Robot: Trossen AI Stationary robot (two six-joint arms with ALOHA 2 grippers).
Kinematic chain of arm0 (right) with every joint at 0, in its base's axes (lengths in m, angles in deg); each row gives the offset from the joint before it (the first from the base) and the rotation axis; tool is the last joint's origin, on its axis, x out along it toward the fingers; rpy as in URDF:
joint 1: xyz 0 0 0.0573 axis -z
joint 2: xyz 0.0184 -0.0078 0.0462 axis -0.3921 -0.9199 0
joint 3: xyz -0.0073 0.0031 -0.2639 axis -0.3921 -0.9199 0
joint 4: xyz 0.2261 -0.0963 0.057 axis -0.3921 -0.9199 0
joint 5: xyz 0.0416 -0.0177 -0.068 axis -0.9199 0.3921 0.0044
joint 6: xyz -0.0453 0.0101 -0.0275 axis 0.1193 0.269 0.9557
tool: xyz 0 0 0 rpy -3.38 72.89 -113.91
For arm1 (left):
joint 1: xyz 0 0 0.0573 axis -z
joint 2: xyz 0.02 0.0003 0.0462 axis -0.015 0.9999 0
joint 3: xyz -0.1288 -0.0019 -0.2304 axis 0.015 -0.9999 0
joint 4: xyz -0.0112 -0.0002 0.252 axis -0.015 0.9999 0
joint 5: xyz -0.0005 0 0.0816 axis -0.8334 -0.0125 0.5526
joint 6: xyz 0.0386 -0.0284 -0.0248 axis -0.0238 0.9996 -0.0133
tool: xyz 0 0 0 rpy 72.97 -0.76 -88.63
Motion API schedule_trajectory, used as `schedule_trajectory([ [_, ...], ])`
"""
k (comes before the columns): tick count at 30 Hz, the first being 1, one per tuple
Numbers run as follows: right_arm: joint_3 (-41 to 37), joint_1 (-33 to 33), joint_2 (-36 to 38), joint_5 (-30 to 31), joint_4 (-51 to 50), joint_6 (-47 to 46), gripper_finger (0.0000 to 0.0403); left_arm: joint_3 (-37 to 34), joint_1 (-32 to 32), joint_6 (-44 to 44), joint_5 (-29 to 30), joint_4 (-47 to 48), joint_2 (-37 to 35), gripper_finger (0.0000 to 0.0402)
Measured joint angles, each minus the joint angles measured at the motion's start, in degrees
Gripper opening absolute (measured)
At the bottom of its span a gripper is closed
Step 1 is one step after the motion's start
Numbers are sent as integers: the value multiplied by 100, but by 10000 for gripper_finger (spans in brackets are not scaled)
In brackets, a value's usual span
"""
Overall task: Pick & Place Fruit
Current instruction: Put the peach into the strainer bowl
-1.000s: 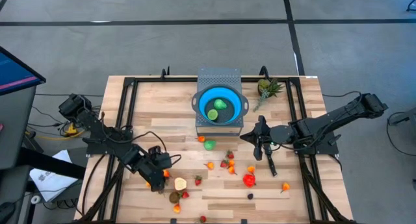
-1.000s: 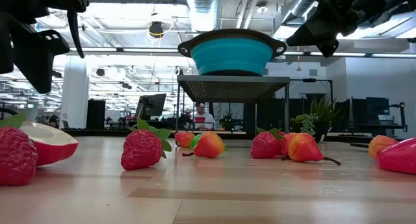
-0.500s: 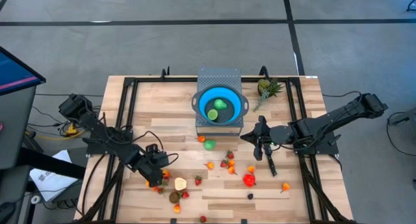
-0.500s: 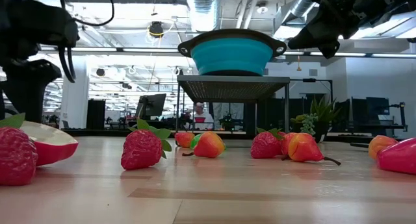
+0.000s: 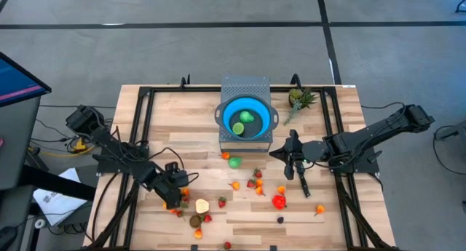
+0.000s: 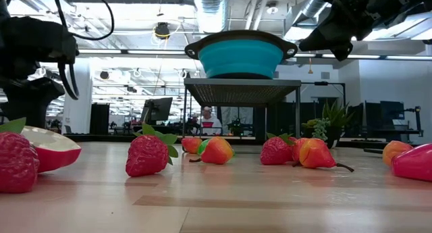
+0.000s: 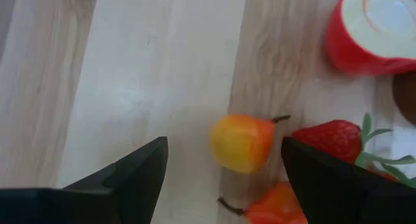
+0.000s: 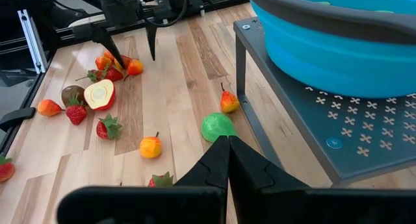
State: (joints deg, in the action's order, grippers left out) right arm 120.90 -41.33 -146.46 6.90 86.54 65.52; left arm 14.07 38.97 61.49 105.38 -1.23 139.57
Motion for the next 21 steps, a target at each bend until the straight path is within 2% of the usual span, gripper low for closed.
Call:
schedule_trajectory([
  [6, 0, 0, 0, 0, 2, 0, 0, -157, 0, -15, 132, -250, 2, 283],
  [21, 0, 0, 0, 2, 2, 0, 0, -197, 0, -15, 131, -446, 2, 219],
])
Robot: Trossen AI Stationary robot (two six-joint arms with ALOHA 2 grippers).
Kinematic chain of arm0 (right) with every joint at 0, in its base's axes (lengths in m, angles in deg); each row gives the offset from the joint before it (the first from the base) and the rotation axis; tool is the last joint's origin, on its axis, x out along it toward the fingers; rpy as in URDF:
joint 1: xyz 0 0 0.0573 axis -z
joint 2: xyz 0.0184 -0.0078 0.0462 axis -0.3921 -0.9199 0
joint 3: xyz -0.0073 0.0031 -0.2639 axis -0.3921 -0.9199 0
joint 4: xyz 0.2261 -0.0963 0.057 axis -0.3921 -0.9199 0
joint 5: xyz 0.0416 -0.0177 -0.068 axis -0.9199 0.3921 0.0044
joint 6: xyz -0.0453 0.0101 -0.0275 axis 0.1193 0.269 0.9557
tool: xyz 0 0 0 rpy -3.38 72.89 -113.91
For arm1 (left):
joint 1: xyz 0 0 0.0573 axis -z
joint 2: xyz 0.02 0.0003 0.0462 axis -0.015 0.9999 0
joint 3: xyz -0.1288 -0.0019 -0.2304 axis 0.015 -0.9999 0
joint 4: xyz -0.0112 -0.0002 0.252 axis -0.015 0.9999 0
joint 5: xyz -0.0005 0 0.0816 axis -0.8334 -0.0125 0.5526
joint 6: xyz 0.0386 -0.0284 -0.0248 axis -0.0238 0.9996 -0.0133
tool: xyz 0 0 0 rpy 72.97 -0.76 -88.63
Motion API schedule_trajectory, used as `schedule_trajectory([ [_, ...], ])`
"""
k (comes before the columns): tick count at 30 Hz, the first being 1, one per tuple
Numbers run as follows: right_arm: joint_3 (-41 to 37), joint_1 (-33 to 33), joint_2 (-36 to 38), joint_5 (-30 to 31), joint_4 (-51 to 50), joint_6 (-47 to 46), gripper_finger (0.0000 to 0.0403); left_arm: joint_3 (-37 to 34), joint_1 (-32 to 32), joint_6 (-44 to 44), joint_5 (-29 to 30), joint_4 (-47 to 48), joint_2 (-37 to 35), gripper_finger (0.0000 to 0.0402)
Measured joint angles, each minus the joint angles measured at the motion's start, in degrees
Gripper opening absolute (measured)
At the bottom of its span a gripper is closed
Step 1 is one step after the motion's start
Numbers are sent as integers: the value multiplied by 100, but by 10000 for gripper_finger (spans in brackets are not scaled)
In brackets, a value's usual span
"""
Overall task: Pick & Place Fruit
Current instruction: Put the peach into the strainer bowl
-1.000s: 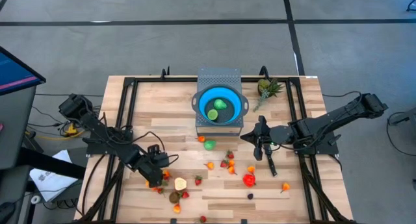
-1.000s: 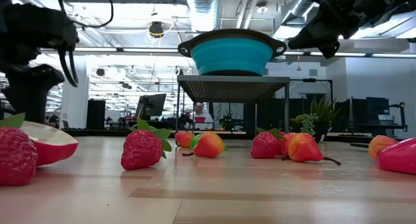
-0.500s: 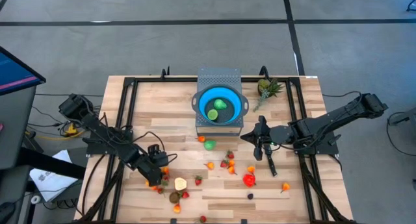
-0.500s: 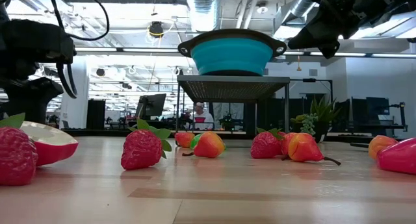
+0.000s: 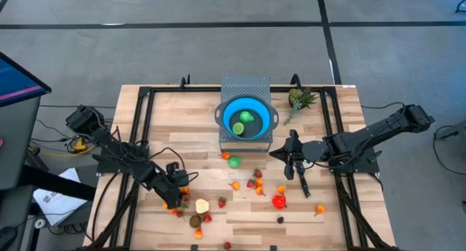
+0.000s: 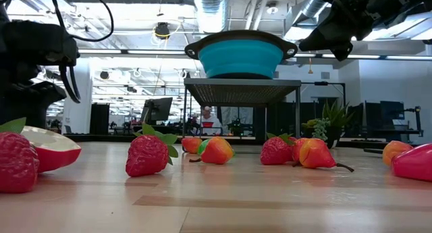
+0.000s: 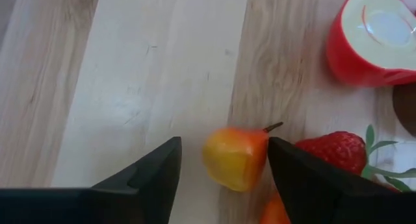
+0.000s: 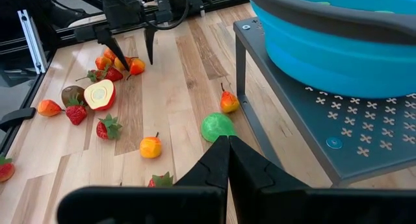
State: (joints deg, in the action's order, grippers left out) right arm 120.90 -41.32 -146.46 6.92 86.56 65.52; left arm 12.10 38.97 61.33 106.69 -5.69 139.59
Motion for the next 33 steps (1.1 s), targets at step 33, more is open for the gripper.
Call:
schedule_trajectory([
  [33, 0, 0, 0, 0, 0, -6, 0, 2, 0, 28, -291, -201, 0, 126],
])
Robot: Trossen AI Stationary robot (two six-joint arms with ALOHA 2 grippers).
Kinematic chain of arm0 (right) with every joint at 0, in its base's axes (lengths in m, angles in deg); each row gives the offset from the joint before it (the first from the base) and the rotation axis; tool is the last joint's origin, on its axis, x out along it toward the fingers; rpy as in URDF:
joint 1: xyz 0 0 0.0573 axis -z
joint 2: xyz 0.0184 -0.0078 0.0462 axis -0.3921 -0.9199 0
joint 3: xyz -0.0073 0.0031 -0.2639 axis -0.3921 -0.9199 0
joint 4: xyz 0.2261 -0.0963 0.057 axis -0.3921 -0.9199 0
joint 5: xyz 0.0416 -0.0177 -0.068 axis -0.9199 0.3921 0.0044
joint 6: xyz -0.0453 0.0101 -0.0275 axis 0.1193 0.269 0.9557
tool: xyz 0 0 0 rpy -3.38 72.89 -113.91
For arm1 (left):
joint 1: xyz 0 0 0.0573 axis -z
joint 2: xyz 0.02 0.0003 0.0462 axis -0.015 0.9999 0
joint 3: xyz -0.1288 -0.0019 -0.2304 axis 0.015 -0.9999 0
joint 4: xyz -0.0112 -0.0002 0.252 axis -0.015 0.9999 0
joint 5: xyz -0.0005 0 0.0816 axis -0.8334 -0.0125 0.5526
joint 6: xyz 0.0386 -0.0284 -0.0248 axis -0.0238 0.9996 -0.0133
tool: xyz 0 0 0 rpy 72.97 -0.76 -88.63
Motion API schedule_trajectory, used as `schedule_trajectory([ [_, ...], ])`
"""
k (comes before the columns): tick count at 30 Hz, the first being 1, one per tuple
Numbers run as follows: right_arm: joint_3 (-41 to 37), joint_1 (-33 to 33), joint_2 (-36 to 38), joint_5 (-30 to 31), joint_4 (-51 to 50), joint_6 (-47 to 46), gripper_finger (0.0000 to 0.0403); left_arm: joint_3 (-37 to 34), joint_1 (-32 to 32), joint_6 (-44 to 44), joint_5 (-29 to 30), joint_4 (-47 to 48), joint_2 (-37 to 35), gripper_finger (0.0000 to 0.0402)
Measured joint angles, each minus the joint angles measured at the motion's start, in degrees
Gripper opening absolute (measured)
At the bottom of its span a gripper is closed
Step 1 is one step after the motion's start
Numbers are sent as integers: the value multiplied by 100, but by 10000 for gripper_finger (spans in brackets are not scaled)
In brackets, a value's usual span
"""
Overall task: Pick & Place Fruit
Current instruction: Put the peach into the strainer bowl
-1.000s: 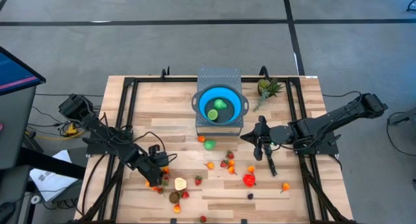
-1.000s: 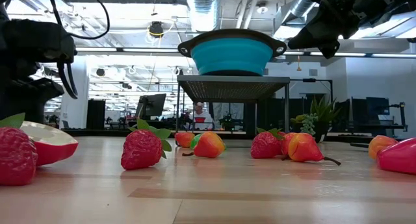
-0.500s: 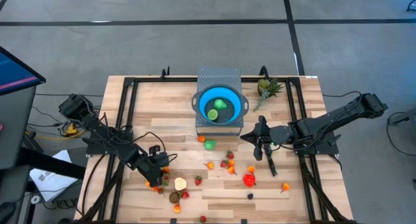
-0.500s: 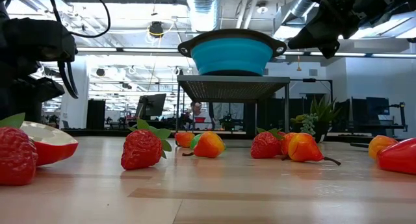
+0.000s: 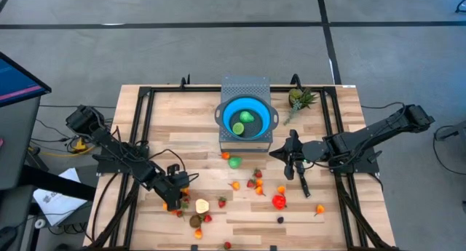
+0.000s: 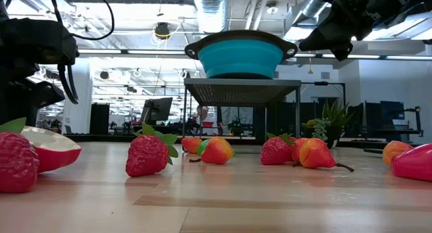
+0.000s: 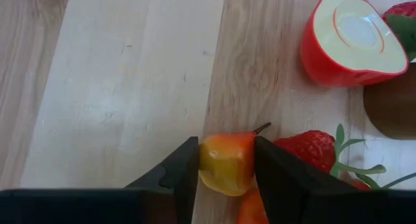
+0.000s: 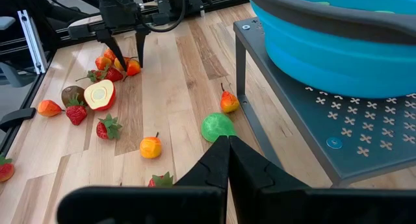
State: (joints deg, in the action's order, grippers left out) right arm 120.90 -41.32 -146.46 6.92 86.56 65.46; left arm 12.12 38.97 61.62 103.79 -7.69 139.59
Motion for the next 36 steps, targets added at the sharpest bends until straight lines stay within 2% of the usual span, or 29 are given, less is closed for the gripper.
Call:
schedule_trajectory([
  [6, 0, 0, 0, 0, 1, 0, 0, 0, 0, -2, 9, -49, 0, 125],
  [12, 0, 0, 0, 0, 2, 0, 0, 0, -27, -2, 282, -145, 0, 123],
  [20, 0, 0, 0, 0, 2, 0, 0, 0, -278, -17, 289, -641, -100, 120],
  [28, 0, 0, 0, 0, 20, 0, 0, 0, -594, -602, 453, -1273, -844, 119],
  [36, 0, 0, 0, 0, 22, 7, 0, 2, -1235, -1534, 649, -2023, -1528, 120],
])
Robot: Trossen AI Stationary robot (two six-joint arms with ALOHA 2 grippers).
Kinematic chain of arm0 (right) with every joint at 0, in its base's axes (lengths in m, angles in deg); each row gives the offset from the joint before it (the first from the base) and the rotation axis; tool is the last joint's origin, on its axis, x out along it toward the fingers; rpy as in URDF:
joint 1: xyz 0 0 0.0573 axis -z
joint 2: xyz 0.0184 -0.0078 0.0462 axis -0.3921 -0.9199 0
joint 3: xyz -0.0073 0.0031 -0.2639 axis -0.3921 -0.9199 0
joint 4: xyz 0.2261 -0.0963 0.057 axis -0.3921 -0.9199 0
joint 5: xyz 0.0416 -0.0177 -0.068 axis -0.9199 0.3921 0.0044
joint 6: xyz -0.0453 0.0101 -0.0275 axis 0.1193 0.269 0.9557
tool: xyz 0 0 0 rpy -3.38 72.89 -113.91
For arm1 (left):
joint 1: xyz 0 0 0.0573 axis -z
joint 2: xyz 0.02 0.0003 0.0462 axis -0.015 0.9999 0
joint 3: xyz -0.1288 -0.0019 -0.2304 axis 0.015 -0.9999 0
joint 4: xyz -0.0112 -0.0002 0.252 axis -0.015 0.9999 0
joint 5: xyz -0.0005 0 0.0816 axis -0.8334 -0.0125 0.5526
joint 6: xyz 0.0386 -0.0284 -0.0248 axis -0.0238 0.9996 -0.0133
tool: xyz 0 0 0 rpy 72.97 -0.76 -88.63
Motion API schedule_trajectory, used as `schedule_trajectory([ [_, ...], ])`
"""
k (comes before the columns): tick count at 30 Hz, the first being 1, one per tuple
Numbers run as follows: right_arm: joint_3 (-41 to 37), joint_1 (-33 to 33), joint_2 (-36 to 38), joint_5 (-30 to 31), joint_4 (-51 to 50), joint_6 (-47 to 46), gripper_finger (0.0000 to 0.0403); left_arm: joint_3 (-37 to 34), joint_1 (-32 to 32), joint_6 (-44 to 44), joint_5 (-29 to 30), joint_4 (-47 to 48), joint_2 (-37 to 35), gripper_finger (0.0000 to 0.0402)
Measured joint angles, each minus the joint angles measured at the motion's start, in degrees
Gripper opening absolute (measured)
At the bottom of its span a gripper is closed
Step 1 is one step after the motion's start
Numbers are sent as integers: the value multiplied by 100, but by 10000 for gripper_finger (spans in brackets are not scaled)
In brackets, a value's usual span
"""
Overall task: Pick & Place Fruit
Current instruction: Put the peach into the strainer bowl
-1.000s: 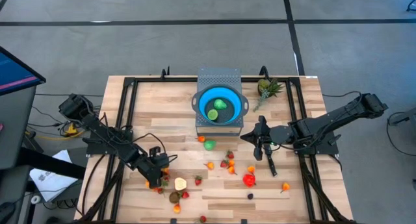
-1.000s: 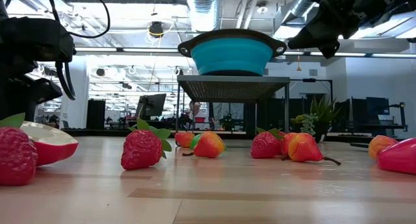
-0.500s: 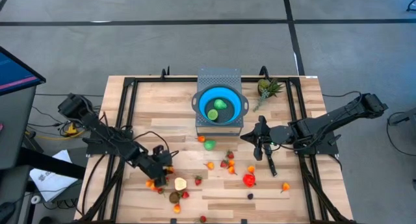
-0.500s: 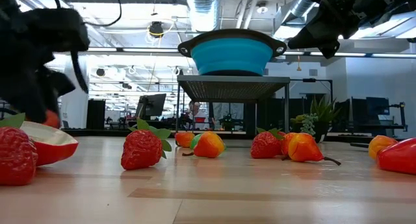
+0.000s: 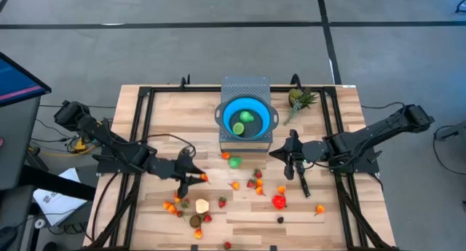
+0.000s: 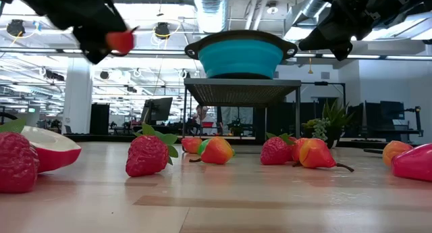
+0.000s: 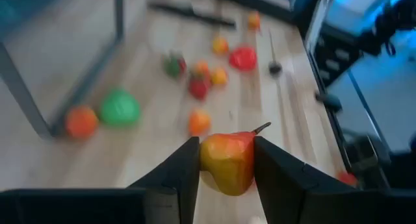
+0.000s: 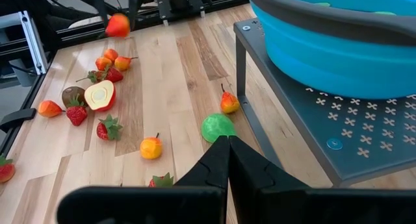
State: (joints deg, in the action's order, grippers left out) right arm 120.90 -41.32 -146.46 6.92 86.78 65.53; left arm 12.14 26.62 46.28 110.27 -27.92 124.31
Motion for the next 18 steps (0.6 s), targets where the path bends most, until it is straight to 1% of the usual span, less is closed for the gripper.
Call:
schedule_trajectory([
  [6, 0, 0, 0, 0, 84, -2, 0, 0, -777, -976, 86, -1115, -37, 123],
  [11, 0, 0, 0, 2, 393, 2, 0, 7, -1352, -1625, 82, -1923, -28, 118],
  [16, 0, 0, 0, 2, 552, 27, 0, 346, -1742, -2370, 75, -2037, -12, 121],
  [18, 0, 0, 0, 2, 542, 178, 0, 550, -1852, -2652, 60, -2035, 35, 121],
])
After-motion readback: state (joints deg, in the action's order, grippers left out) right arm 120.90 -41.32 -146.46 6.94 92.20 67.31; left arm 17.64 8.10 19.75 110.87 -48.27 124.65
